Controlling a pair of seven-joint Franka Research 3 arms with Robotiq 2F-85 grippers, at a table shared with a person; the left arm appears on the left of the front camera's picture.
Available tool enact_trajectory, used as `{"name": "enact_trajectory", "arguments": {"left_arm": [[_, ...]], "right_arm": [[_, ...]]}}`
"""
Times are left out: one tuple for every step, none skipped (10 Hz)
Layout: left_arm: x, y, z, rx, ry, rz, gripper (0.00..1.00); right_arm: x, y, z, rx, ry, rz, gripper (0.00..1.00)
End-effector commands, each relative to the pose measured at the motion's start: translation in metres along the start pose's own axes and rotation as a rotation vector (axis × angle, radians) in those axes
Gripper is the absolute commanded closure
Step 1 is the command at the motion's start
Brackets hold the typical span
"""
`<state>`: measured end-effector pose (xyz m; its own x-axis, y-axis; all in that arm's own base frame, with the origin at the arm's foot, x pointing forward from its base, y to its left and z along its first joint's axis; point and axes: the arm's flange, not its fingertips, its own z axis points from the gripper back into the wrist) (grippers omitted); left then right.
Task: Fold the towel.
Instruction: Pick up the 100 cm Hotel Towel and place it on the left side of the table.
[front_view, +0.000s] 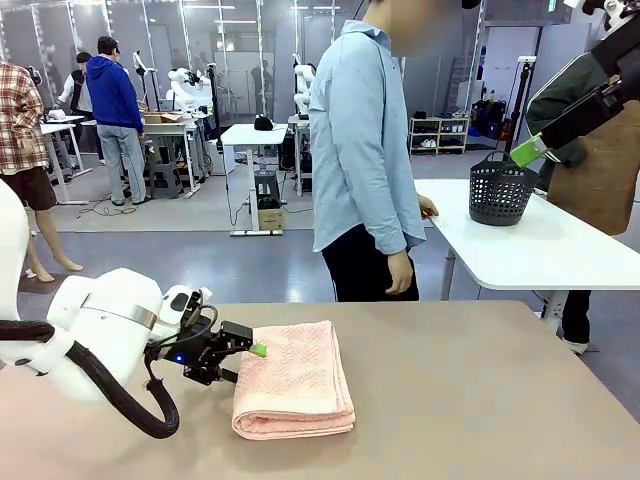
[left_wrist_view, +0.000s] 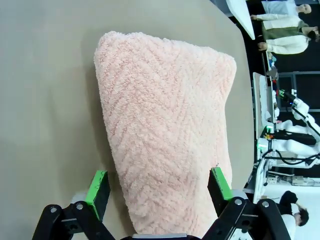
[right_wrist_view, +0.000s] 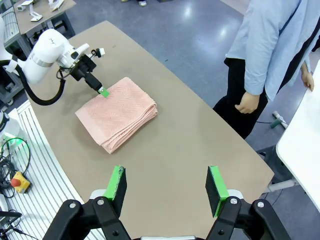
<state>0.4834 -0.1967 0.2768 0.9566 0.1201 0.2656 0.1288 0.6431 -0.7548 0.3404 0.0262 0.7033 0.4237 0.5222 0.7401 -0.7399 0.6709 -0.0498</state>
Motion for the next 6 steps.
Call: {"name": "enact_trajectory", "arguments": {"left_arm": [[-0.0012, 0.0037, -0.0104, -0.019, -0.025, -0.018, 0.00], [-0.0018, 0.0034, -0.0133, -0.066, -0.021, -0.013, 0.00], [-0.0032, 0.0028, -0.0141, -0.094, -0.017, -0.012, 0.06], [-0.0040, 0.0027, -0.0146, -0.094, -0.015, -0.005, 0.54], [-0.0045, 0.0023, -0.0154, -0.136, 0.004, -0.003, 0.66], [-0.0040, 0.0031, -0.0159, -0.119, 0.005, 0.003, 1.00]], "right_arm": [[0.0027, -0.0002, -0.0001, -0.014, 0.004, -0.020, 0.19], [0.0027, -0.0002, -0.0001, -0.014, 0.004, -0.020, 0.19], [0.0027, -0.0002, -0.0001, -0.014, 0.004, -0.020, 0.19], [0.0027, -0.0002, -0.0001, -0.014, 0.004, -0.020, 0.19], [0.0027, -0.0002, -0.0001, -0.014, 0.004, -0.020, 0.19], [0.0027, -0.0002, -0.0001, -0.014, 0.004, -0.020, 0.19]]}}
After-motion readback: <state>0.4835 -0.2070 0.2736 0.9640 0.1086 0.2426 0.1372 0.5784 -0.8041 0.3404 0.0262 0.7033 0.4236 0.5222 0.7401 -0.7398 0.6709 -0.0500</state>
